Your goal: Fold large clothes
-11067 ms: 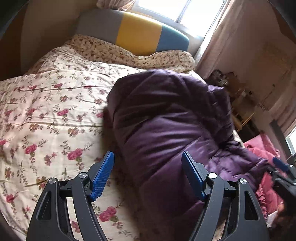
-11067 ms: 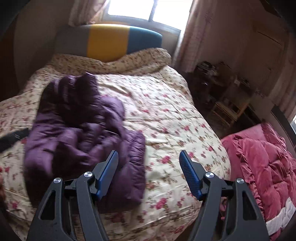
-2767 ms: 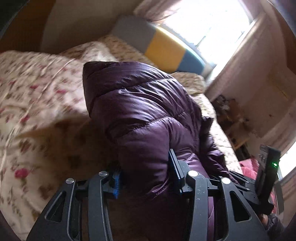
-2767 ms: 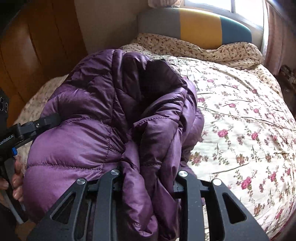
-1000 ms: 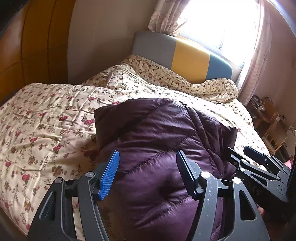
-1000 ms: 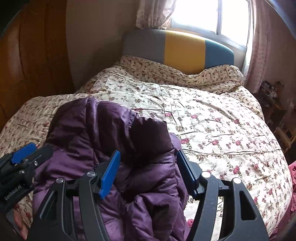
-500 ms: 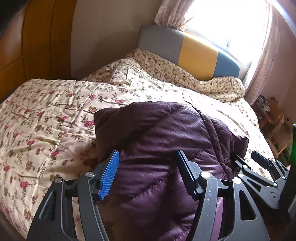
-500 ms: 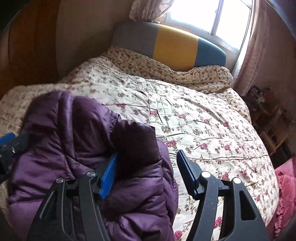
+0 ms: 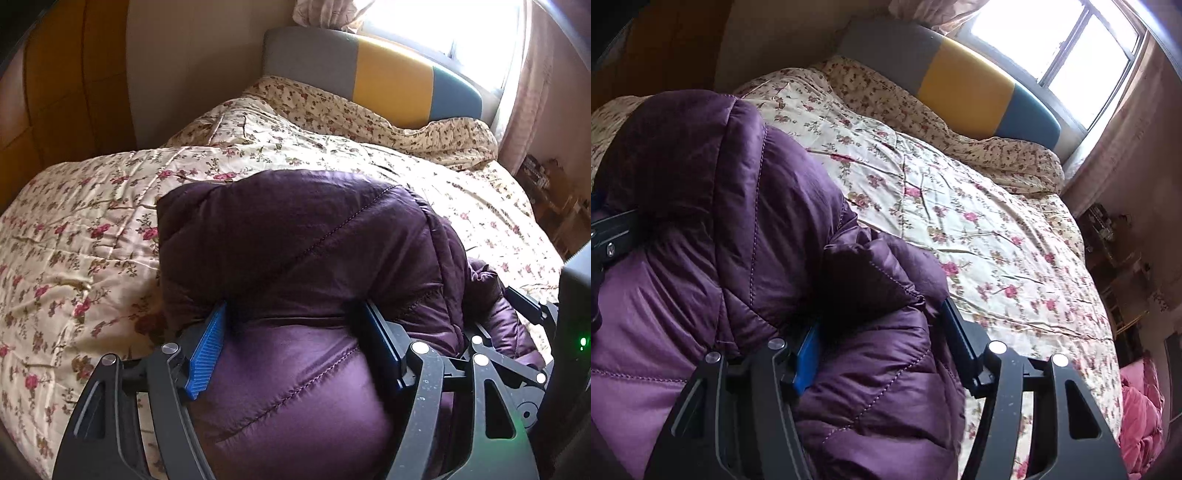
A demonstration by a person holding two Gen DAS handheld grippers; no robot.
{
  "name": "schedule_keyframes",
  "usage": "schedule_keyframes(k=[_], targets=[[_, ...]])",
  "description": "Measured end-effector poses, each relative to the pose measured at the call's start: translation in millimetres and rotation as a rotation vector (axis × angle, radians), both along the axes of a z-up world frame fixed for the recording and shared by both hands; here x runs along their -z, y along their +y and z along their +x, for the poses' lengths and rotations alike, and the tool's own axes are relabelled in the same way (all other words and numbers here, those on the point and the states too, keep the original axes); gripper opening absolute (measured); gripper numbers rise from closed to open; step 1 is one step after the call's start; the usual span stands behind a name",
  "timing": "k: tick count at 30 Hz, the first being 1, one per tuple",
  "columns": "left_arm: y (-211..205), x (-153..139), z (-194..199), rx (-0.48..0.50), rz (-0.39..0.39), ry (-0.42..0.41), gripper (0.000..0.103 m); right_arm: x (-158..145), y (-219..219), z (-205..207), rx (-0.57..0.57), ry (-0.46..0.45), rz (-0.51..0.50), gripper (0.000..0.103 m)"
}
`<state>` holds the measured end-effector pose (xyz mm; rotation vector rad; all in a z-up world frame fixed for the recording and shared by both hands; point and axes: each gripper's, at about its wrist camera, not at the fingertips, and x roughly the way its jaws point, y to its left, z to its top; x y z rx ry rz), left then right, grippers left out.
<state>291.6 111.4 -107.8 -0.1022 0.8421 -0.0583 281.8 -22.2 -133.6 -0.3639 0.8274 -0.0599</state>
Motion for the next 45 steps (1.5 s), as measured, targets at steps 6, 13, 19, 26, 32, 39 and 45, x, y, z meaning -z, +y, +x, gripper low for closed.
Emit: schedule_keyframes(k=[6, 13, 19, 26, 32, 39, 45], targets=[[-4.5, 12.6, 3.5, -0.026, 0.005, -0.017, 0.071, 11.2, -9.2, 5.3, 0.001, -0.025, 0.061, 0.057], [0.7, -1.8, -10.4, -0.054, -0.005, -0.037, 0.074, -6.9, -22.8, -2.9, -0.008, -0.03, 0.149, 0.061], [4.4, -30.3, -51.3, -0.107, -0.016, -0.092, 0.08, -36.4, -35.1, -24.1, -0.006, -0.061, 0.231, 0.073], [5.1, -45.0, -95.6, -0.124, -0.033, -0.126, 0.08, -63.1, -48.3, -74.1, -0.052, -0.074, 0.297, 0.074], [-4.1, -47.4, -135.0, -0.117, -0.039, -0.147, 0.08, -66.7, -65.3, -123.6, -0.076, -0.042, 0.341, 0.074], [-21.1, -22.7, -156.9, -0.096, -0.063, -0.103, 0.08, -36.6, -66.7, -138.7, -0.062, 0.047, 0.325, 0.072], [-23.3, 0.6, -149.0, -0.083, -0.063, -0.066, 0.082, -8.3, -67.3, -135.2, -0.046, 0.104, 0.333, 0.072]])
